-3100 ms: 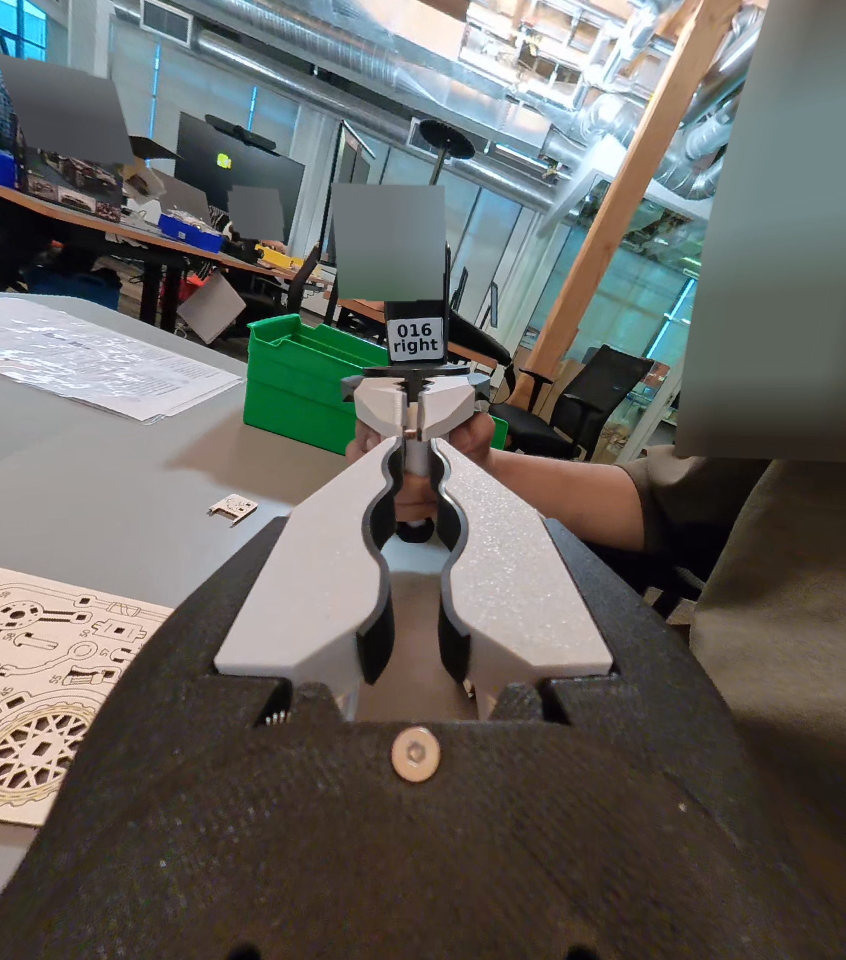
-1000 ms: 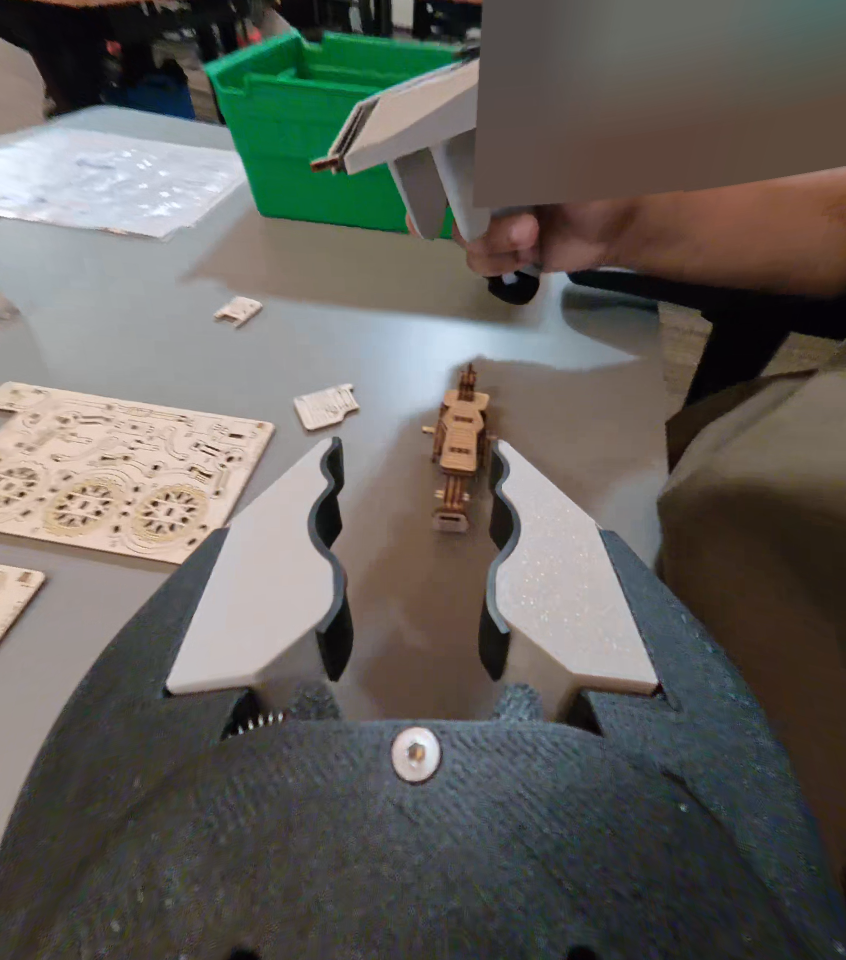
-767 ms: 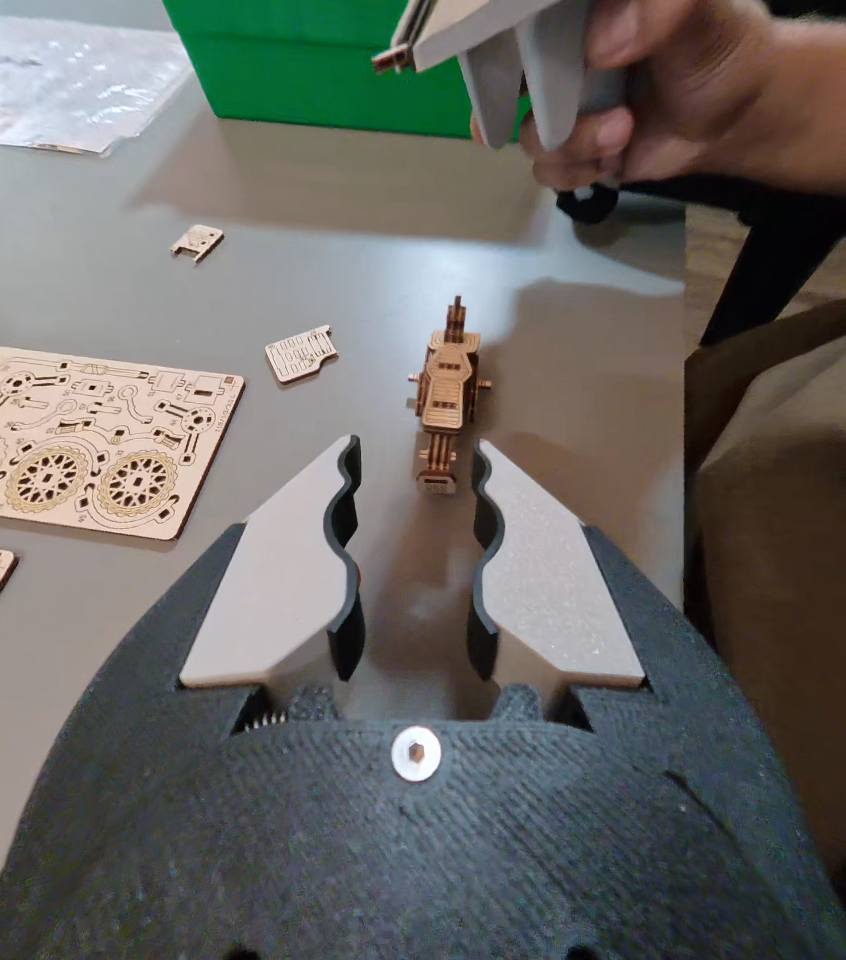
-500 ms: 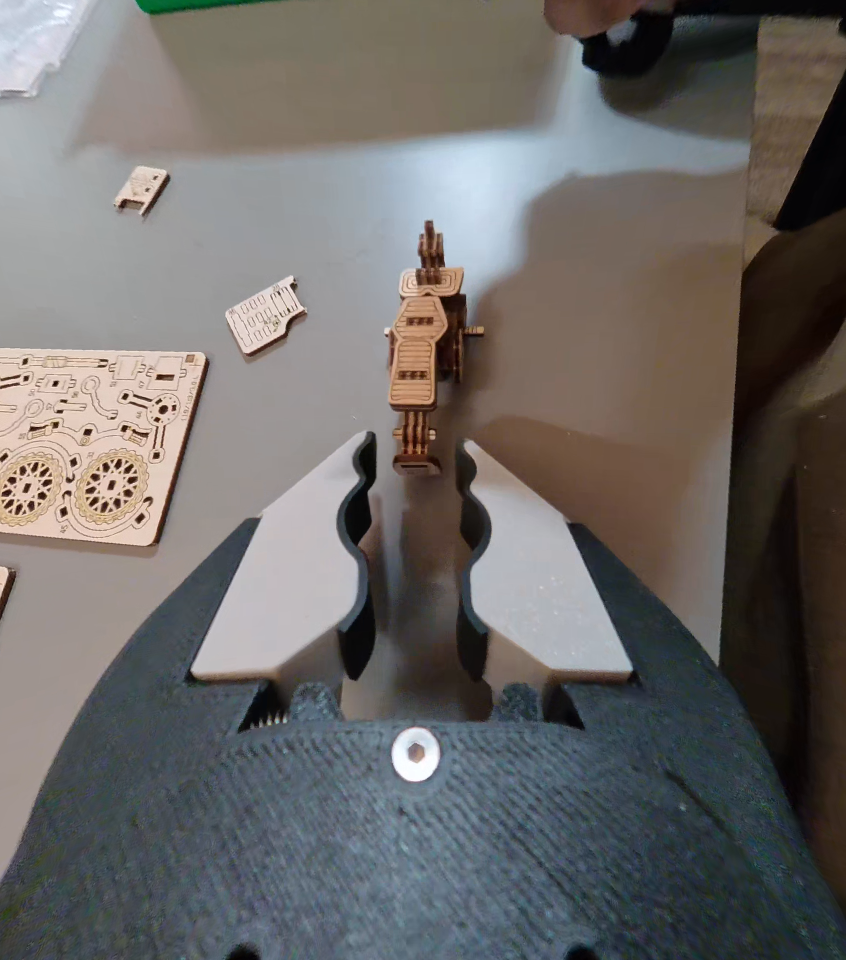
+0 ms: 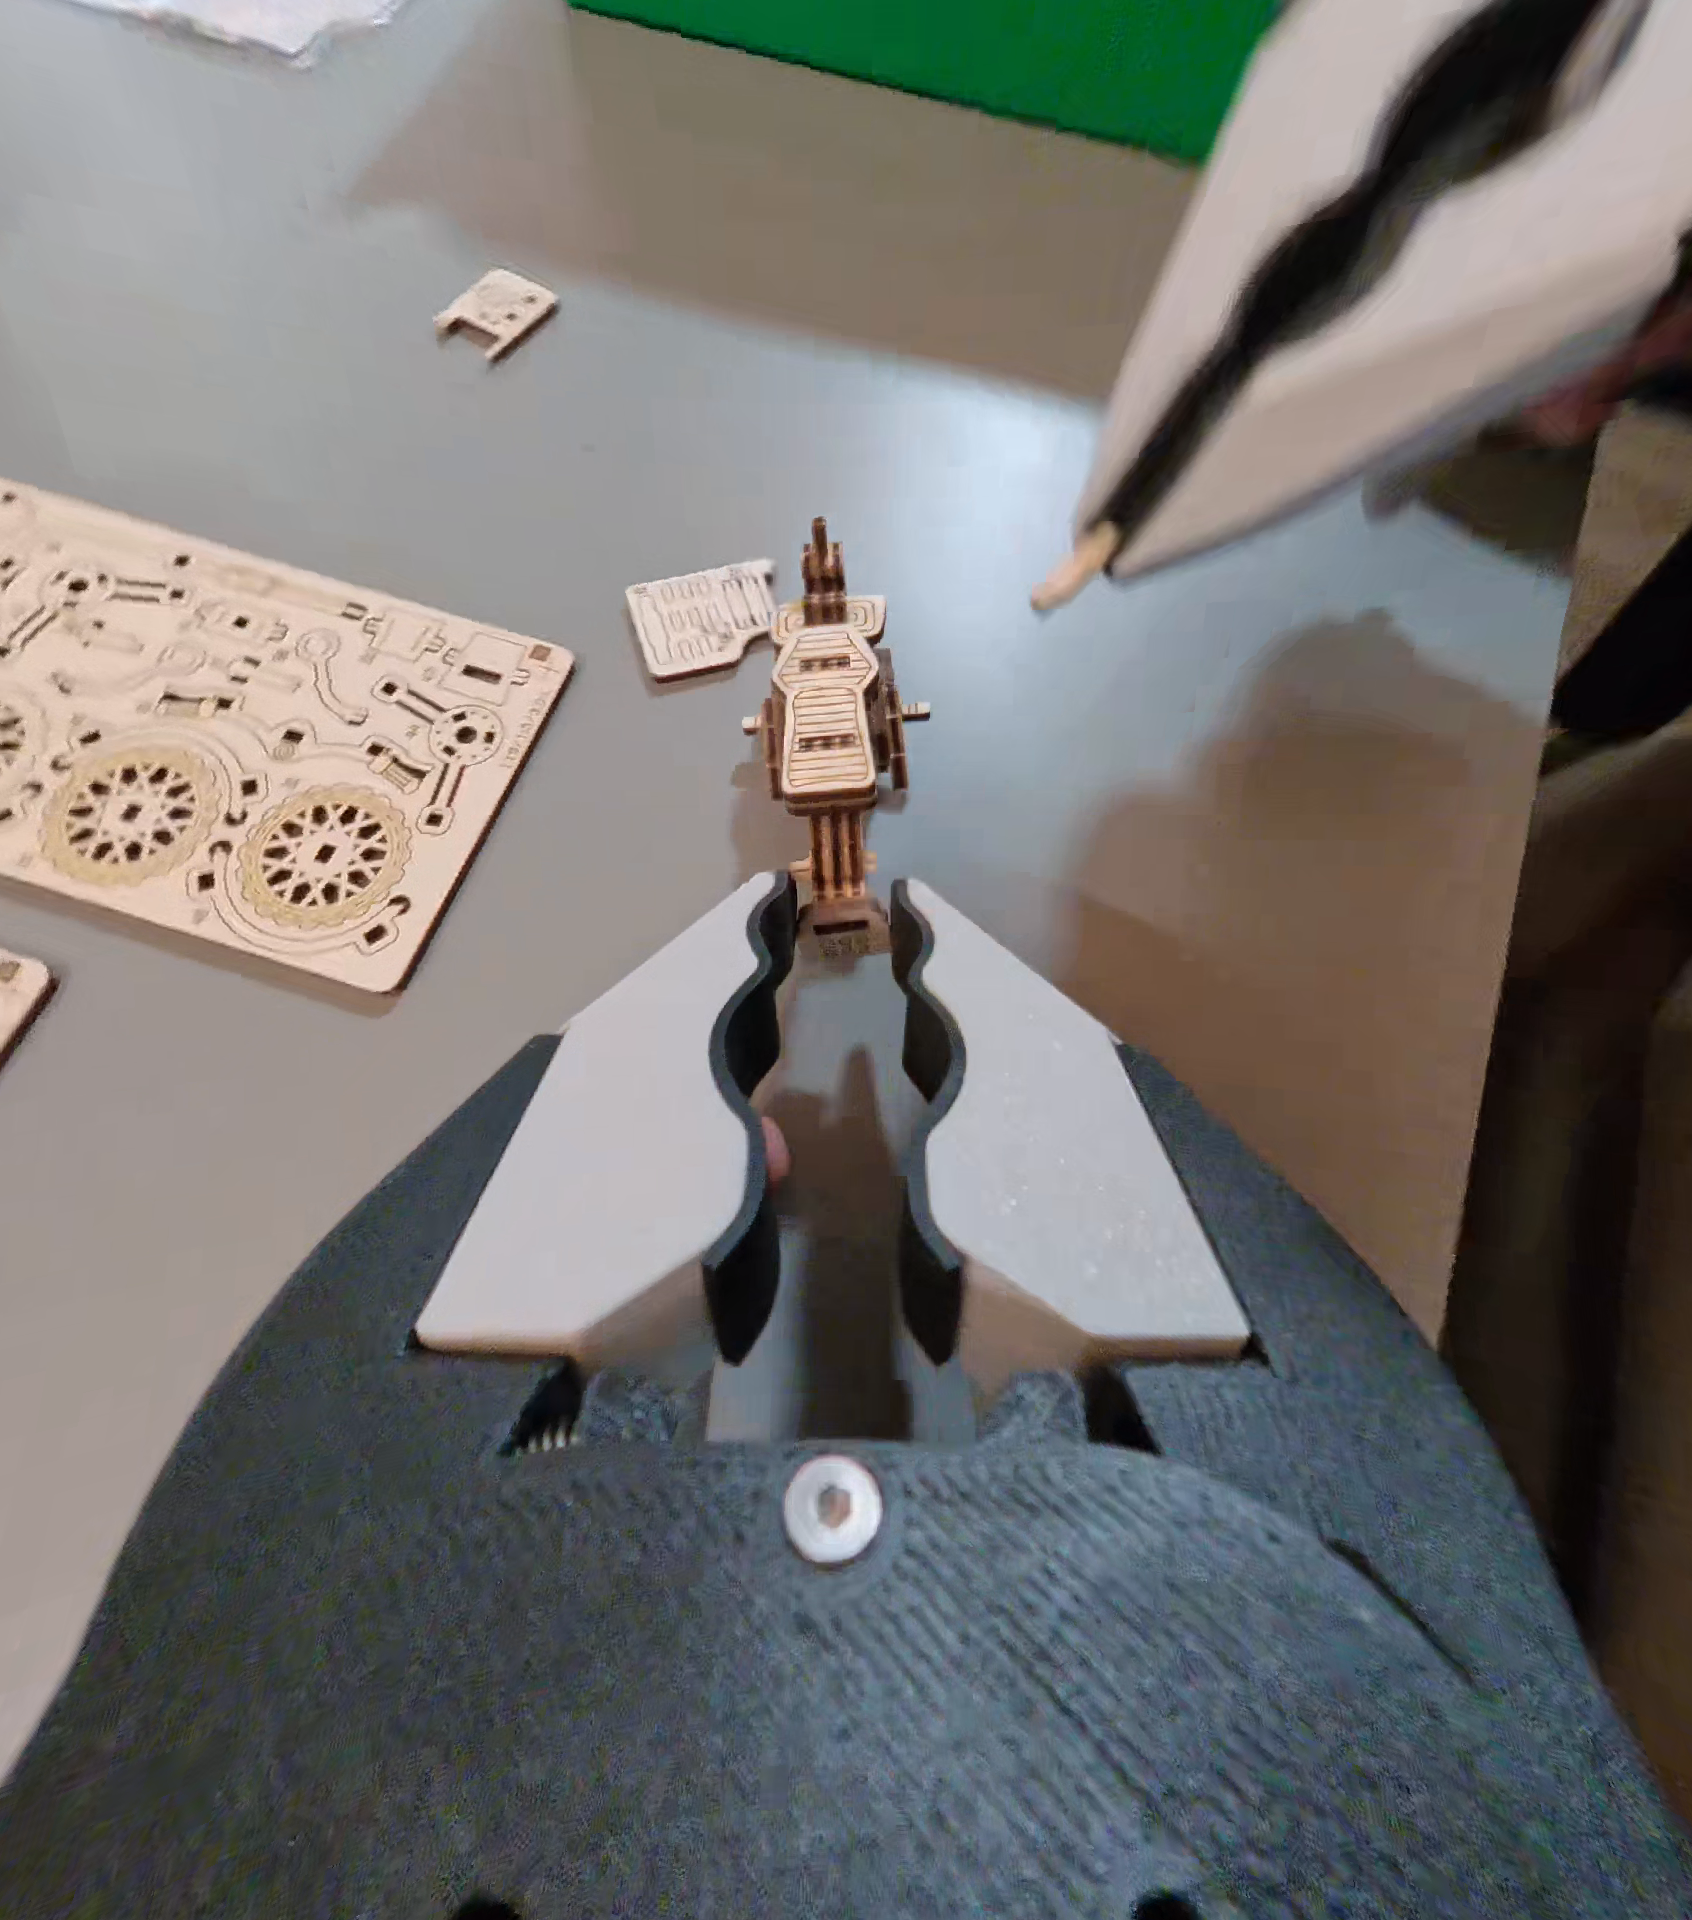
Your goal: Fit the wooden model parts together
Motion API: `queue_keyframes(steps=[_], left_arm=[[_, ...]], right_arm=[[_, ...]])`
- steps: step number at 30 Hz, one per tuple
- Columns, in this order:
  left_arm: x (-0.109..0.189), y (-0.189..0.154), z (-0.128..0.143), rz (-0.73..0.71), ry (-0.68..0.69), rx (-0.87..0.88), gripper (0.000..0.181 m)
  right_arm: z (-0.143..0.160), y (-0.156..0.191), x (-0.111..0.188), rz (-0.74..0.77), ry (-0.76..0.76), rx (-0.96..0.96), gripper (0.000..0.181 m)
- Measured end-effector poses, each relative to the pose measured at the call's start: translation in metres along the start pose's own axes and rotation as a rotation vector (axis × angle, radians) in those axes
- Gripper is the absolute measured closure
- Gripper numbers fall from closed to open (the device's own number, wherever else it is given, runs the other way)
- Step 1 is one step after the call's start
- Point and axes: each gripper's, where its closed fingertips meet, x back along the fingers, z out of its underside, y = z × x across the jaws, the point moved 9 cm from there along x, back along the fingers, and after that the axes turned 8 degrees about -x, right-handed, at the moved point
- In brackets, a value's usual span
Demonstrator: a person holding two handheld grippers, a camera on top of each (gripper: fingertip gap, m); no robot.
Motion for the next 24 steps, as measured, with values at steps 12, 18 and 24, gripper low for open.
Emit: queue_keyframes(steps=[12, 18, 24], left_arm=[[-0.005, 0.012, -0.001, 0.163, -0.154, 0.421, 0.166], [-0.007, 0.011, -0.003, 0.162, -0.165, 0.435, 0.166], [-0.007, 0.011, -0.003, 0.155, -0.173, 0.444, 0.166]], right_arm=[[0.006, -0.013, -0.026, 0.125, 0.017, -0.186, 0.18], [0.007, -0.022, -0.028, 0.061, -0.03, -0.412, 0.18], [0.009, -0.027, -0.029, 0.047, -0.046, -0.509, 0.18]])
